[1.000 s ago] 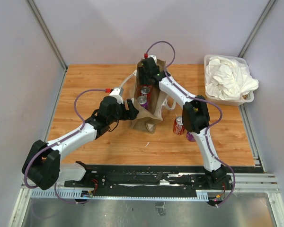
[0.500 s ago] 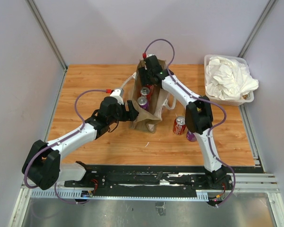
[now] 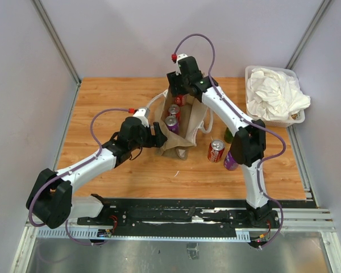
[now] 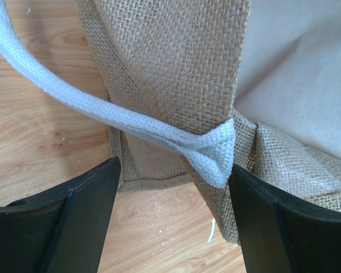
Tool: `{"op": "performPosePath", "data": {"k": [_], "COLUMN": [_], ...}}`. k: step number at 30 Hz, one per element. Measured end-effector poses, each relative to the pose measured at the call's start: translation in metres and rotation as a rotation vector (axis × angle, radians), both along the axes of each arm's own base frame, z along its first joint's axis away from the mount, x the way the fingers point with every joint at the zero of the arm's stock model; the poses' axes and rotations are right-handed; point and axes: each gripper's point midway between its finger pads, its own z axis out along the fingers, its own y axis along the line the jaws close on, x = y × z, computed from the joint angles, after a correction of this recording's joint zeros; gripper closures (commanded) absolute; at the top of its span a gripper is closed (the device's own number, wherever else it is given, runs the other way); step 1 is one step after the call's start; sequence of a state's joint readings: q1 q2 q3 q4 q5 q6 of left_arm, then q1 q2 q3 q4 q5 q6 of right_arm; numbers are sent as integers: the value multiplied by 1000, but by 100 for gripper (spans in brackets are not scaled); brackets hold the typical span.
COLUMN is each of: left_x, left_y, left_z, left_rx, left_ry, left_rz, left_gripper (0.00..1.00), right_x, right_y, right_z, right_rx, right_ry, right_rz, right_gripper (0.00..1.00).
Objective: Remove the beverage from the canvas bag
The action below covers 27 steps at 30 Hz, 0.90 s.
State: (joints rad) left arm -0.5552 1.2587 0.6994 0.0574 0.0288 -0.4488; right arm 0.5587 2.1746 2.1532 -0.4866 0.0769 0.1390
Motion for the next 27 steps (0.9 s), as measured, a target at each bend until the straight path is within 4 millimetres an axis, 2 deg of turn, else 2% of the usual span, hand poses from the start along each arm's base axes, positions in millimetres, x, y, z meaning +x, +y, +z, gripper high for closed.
{"op": "performPosePath", "data": {"k": [6,10,13,18,21,24,27], "left_x": [-3,-4,-4,-6,-6,-6,-6], "left_y": [1,2,3,5,5,5,5], "left_z": [-3,-5,-7,-9,-10,-10,-11], "left_rx": [11,19,25,34,35,36,37], "left_ry": [13,20,24,34,35,37,39], "left_rz": [-3,-4,-1,2,2,2,2], "left_gripper": [19,19,19,20,19,19,19], "right_x": [-17,-36,-53,-83,-100,-114,-125], "right_y": [-2,-7,-18,-42,-57,-69,-80], "right_z": [29,57,87,153,183,198,199], "right_rx": [-30,-42,-35,5,27,35,20], "right_ry": [-31,-49,-78,-177,-229,-251,-244], "right_rz": [35,56,57,43,29,18,2], "right_gripper": [99,99,99,99,99,99,99]}}
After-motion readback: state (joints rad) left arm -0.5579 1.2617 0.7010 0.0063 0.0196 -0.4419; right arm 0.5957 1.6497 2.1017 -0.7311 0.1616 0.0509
